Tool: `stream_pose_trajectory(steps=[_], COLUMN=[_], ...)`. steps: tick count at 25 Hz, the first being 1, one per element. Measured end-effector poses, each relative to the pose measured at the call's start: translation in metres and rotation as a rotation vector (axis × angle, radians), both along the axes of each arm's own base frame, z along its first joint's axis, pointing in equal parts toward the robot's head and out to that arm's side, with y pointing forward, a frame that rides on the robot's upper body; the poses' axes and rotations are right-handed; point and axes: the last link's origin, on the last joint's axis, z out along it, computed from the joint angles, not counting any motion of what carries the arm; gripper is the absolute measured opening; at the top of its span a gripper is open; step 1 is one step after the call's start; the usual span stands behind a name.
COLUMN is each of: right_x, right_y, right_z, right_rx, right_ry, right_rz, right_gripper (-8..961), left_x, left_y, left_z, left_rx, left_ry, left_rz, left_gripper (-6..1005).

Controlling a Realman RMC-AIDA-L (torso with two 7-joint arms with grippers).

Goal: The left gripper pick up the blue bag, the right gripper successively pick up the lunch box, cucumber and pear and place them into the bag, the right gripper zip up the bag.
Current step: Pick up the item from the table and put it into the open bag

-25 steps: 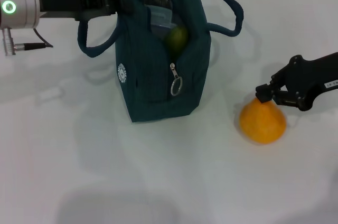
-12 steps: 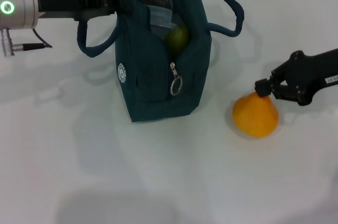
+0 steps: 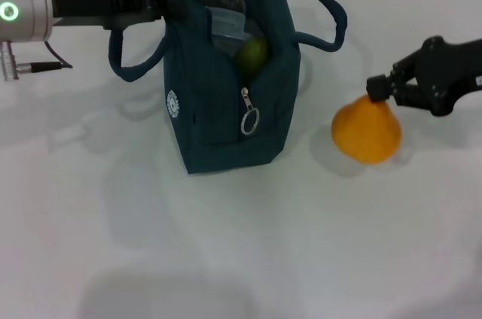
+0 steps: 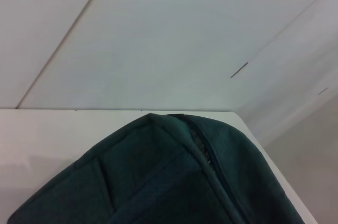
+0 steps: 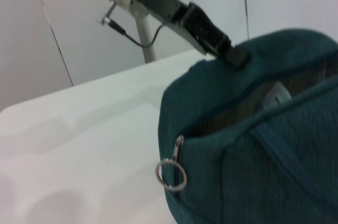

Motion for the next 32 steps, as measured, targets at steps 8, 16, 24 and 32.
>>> stream_pose_trajectory(steps=[8, 16, 24, 32], right_x=[-0.035, -0.079, -0.106, -0.109], right_y=[0.002, 0.019, 0.044, 0.057], right_z=[0.046, 0.077, 0.067, 0.045], right_rx=[0.042, 0.146, 0.223, 0.223], right_ry=[0.125, 0.192, 0.206, 0.204], right_rz=[0.085, 0.218, 0.295, 0.311], right_gripper=[36, 39, 41, 44], left_x=[0.0, 0.008, 0.011, 0.019], left_y=[0.001, 0.003, 0.001, 0.0], left_z=[0.002, 0.001, -0.001, 0.0], left_rx=[0.006, 0.0, -0.014, -0.051], left_ry=[0.002, 0.006, -0.002, -0.022], left_rz=[-0.003, -0.021, -0.024, -0.006], left_gripper=[45, 44, 45, 44])
